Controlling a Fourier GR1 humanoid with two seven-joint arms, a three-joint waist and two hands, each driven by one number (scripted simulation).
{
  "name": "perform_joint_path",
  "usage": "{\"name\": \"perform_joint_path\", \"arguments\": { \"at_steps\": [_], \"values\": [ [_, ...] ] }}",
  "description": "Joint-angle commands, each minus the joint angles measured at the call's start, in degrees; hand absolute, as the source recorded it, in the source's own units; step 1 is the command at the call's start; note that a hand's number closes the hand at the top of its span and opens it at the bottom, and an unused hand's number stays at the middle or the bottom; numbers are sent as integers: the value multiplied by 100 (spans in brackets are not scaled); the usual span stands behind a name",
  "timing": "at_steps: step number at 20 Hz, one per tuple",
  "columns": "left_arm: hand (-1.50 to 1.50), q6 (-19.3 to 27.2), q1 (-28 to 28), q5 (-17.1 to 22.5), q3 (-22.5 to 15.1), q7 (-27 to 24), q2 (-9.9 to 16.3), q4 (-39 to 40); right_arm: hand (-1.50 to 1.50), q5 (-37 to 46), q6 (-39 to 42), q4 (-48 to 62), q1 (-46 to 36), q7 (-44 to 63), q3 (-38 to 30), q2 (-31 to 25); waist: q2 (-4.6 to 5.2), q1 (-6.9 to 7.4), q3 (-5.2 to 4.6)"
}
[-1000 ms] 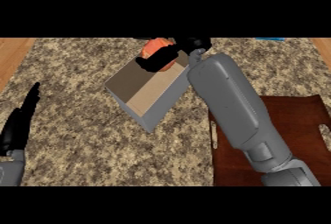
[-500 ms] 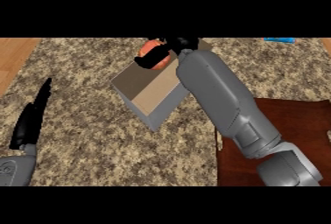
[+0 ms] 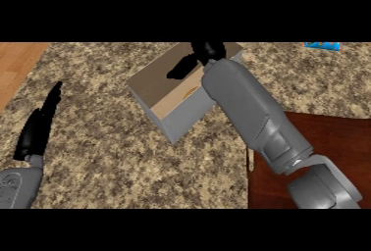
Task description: Pick the squash from the tray and place it in the cardboard box
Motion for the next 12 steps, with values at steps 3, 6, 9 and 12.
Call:
{"name": "perform_joint_path", "arguments": {
  "at_steps": [3, 6, 9, 12],
  "values": [
    [0, 15, -178, 43, 162, -124, 62, 258, -150, -521, -747, -34, 226, -996, -144, 0, 26, -16, 3],
    [0, 102, 279, -42, 7, 37, -86, -178, -150, -734, -904, -4, -168, -1053, -607, 1, -39, -128, 12],
    [0, 116, 133, -45, 184, -131, 54, 154, -150, -1172, -1003, -58, -5, -1369, -870, 0, -57, -263, 6],
    [0, 95, 178, 12, 276, -37, 90, 97, -150, -1406, -529, -112, 207, -1985, -1231, -247, -87, -420, 10]
  ]
}}
